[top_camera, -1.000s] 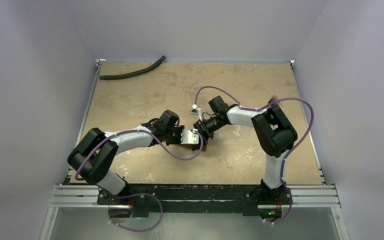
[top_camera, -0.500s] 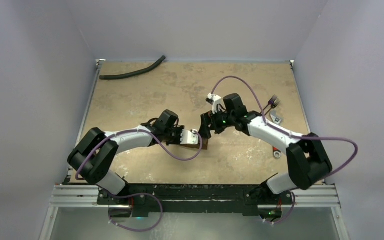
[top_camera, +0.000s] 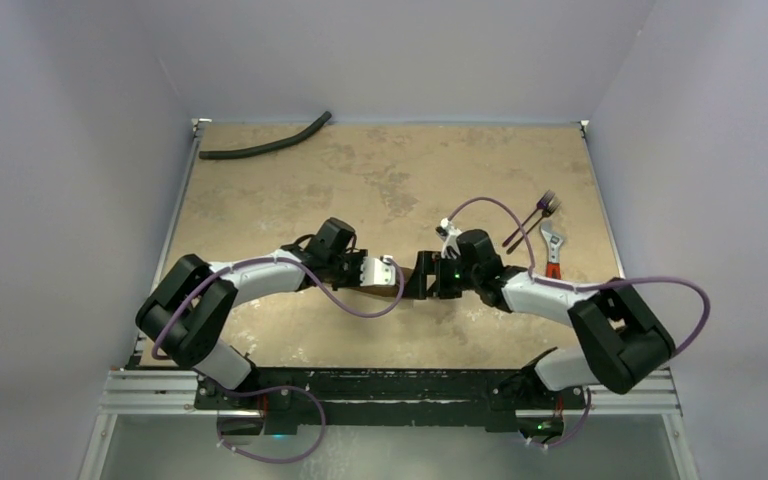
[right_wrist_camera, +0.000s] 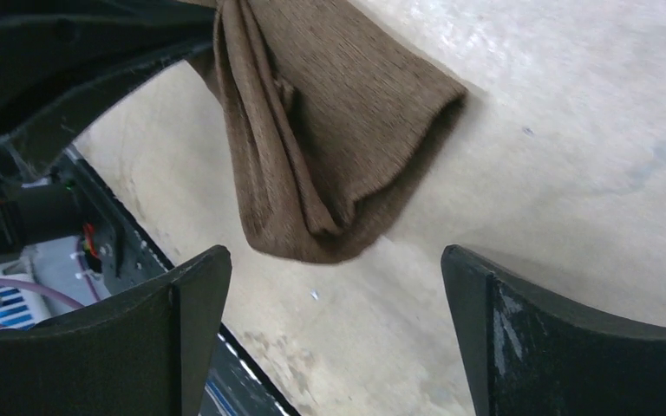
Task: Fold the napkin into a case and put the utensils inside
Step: Pass from the right arm to the left, then pass from the left arm to the right
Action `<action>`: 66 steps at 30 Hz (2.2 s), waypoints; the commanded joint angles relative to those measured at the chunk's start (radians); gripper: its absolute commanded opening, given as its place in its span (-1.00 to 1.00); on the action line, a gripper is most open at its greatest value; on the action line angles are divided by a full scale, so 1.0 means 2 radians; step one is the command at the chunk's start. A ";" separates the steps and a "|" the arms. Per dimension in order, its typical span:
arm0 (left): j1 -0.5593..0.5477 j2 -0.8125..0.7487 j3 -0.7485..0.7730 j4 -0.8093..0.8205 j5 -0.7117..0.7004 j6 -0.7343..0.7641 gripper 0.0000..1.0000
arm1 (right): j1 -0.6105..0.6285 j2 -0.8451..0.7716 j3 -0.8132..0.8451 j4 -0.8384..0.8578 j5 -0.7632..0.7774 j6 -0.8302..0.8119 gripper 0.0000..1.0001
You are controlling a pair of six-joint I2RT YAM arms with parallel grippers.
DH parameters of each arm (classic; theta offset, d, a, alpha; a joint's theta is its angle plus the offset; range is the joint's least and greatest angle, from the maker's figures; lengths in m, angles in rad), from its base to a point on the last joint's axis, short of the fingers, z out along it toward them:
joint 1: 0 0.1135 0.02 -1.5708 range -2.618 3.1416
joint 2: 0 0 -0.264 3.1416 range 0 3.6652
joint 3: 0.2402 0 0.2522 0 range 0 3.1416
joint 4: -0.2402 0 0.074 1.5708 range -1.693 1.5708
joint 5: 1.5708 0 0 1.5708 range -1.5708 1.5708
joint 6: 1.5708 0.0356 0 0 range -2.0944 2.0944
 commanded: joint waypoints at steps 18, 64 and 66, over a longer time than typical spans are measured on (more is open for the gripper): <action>0.007 0.029 0.020 -0.077 0.006 -0.003 -1.00 | 0.014 0.084 0.054 0.008 0.124 0.044 0.98; 0.035 0.031 0.059 -0.126 0.017 -0.008 -1.00 | 0.027 0.177 -0.011 0.356 0.017 0.069 -1.00; 0.035 0.029 0.071 -0.137 0.019 -0.011 -1.00 | 0.025 0.189 -0.011 0.359 0.023 0.075 -1.00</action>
